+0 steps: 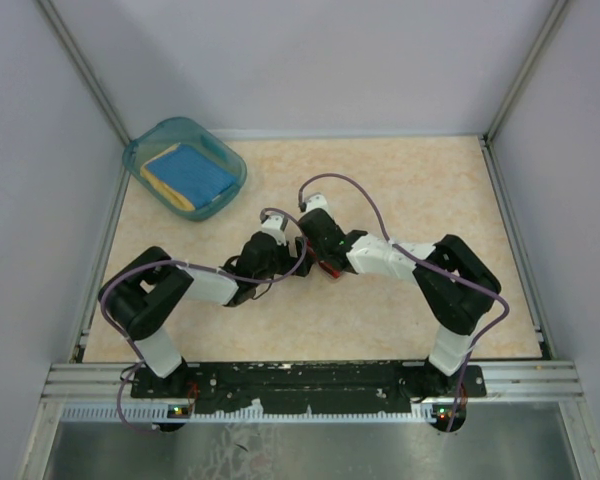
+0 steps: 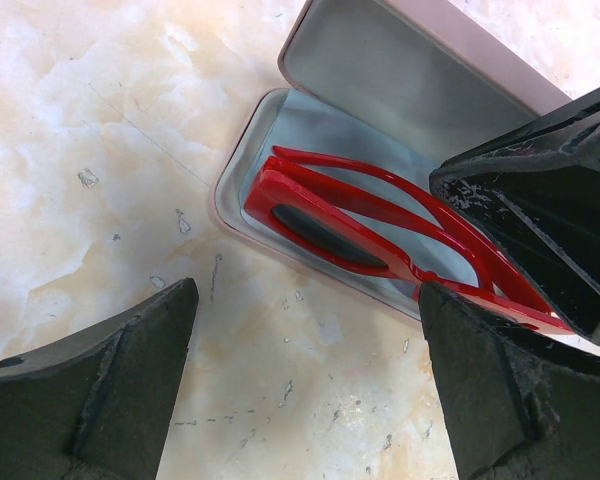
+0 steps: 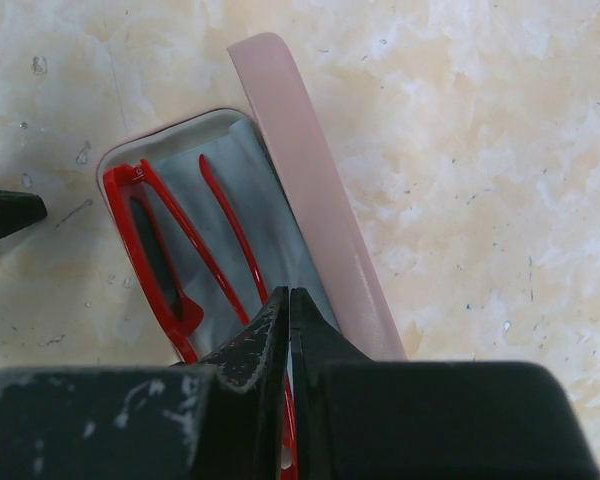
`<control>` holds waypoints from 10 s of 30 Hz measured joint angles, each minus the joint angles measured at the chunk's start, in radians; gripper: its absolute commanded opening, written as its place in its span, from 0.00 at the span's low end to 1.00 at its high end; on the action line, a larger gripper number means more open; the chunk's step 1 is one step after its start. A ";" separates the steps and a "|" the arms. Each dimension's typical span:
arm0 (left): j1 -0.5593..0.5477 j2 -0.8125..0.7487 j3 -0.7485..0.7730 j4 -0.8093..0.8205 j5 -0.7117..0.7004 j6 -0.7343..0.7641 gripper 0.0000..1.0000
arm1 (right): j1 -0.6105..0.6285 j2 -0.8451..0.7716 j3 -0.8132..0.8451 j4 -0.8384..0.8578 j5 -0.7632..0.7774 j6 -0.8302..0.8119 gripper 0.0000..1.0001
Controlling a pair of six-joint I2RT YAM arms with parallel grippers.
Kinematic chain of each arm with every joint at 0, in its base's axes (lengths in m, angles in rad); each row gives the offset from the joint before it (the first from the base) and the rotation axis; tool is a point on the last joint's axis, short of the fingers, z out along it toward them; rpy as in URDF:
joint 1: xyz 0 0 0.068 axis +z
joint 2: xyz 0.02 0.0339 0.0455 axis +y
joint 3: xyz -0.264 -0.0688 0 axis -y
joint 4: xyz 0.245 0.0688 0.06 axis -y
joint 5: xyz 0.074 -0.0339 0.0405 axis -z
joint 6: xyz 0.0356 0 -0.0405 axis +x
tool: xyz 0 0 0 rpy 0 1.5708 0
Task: Organize the sunglasses
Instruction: Adjust the sunglasses in the sunglasses case, then close the sunglasses case at the center of the board, then reset both arms
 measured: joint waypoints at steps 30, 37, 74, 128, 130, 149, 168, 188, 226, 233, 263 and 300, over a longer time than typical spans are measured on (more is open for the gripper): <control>0.000 0.013 0.007 0.012 -0.001 0.002 0.98 | -0.007 0.000 0.000 0.021 -0.071 0.000 0.02; 0.000 0.019 0.016 0.009 -0.002 0.002 0.98 | -0.009 0.000 0.000 0.020 -0.085 0.001 0.02; 0.000 -0.237 -0.050 -0.178 -0.114 -0.021 1.00 | -0.020 -0.248 -0.080 0.014 -0.050 0.011 0.28; -0.046 -0.059 0.118 -0.413 -0.153 0.111 1.00 | -0.276 -0.291 -0.138 -0.001 -0.164 0.114 0.99; -0.048 -0.053 0.122 -0.411 -0.156 0.111 1.00 | -0.276 -0.286 -0.138 -0.002 -0.164 0.114 0.99; -0.077 -0.007 0.155 -0.394 -0.214 0.115 1.00 | -0.273 -0.275 -0.131 -0.001 -0.171 0.113 0.99; -0.100 0.026 0.167 -0.375 -0.289 0.135 1.00 | -0.233 -0.227 -0.118 0.005 -0.140 0.112 0.99; -0.105 0.045 0.180 -0.369 -0.308 0.143 1.00 | -0.183 -0.227 -0.119 0.031 -0.098 0.115 0.99; -0.106 0.068 0.211 -0.379 -0.326 0.140 1.00 | -0.163 -0.226 -0.192 0.085 -0.106 0.160 0.99; -0.106 0.071 0.213 -0.378 -0.329 0.137 1.00 | -0.152 -0.212 -0.200 0.087 -0.146 0.174 0.99; -0.111 -0.283 -0.014 -0.533 -0.403 0.024 1.00 | -0.233 -0.506 -0.400 0.101 -0.222 0.217 0.99; -0.111 -1.252 -0.452 -0.686 -0.314 -0.155 1.00 | -0.238 -1.567 -0.822 -0.092 -0.163 0.329 0.99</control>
